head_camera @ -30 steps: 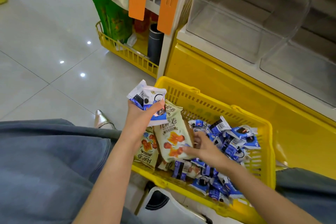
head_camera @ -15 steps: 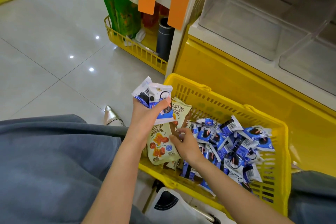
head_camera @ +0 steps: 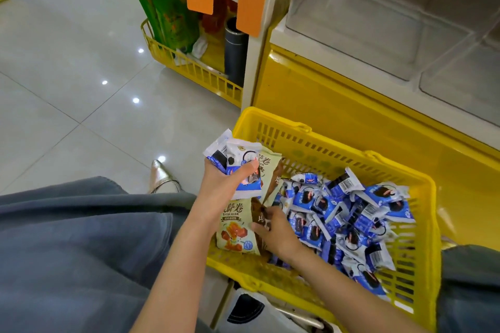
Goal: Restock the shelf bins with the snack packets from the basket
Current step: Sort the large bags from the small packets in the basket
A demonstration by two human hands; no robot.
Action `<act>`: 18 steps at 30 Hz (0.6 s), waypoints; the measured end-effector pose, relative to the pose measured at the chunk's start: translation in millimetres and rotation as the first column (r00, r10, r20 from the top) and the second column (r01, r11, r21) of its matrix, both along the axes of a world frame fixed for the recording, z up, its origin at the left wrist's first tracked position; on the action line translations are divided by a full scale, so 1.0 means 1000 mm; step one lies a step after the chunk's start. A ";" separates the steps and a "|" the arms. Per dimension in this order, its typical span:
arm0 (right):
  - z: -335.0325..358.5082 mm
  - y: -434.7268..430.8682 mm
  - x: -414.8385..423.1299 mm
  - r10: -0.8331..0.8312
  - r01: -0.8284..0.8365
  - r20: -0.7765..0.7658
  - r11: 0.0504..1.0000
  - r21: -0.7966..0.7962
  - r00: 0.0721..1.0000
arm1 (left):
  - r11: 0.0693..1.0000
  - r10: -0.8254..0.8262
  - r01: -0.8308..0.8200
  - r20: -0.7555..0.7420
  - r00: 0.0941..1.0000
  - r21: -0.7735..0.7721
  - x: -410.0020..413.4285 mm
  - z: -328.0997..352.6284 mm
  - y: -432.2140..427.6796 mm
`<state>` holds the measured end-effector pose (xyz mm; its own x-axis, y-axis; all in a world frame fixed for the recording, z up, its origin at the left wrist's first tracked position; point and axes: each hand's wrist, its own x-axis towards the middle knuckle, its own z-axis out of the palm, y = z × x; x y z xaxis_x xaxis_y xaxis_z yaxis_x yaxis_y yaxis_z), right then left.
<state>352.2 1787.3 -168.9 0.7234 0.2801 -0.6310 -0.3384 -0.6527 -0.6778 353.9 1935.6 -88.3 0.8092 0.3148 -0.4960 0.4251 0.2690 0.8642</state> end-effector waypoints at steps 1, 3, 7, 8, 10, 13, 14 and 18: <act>0.009 -0.004 0.001 -0.050 0.047 0.076 0.998 0.045 0.996 | 0.998 -0.055 0.055 -0.010 0.998 0.000 0.000 -0.002 -0.002; 0.033 -0.013 0.007 -0.166 0.138 0.138 0.972 0.193 0.976 | 0.986 -0.165 0.165 -0.023 0.986 0.008 -0.001 -0.005 -0.010; 0.071 -0.039 0.016 -0.120 0.126 -0.041 0.935 0.332 0.992 | 0.926 -0.376 0.376 -0.111 0.920 -0.028 0.005 -0.018 -0.044; 0.075 -0.047 0.016 -0.082 0.098 -0.066 0.951 0.294 0.994 | 0.921 -0.389 0.383 -0.142 0.910 -0.066 0.009 -0.022 -0.055; 0.074 -0.066 0.016 -0.038 0.051 -0.066 0.977 0.205 0.997 | 0.916 -0.399 0.377 -0.227 0.888 -0.135 0.012 -0.031 -0.078; 0.062 -0.103 0.015 -0.049 0.049 0.003 0.999 -0.014 0.999 | 0.833 -0.553 0.532 -0.240 0.798 -0.151 0.004 -0.044 -0.112; 0.057 -0.116 0.016 -0.068 0.071 0.037 0.994 -0.079 0.997 | 0.819 -0.572 0.558 -0.267 0.776 -0.135 0.003 -0.049 -0.121; 0.040 -0.156 0.015 0.018 0.023 0.119 0.943 -0.331 0.993 | 0.726 -0.651 0.688 -0.339 0.679 -0.014 0.006 -0.080 -0.157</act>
<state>367.5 1630.8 -128.6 0.7994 0.0677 -0.5970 -0.2706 -0.8466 -0.4584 359.5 1778.2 -168.4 0.6397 -0.1870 -0.7456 0.6946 -0.2748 0.6649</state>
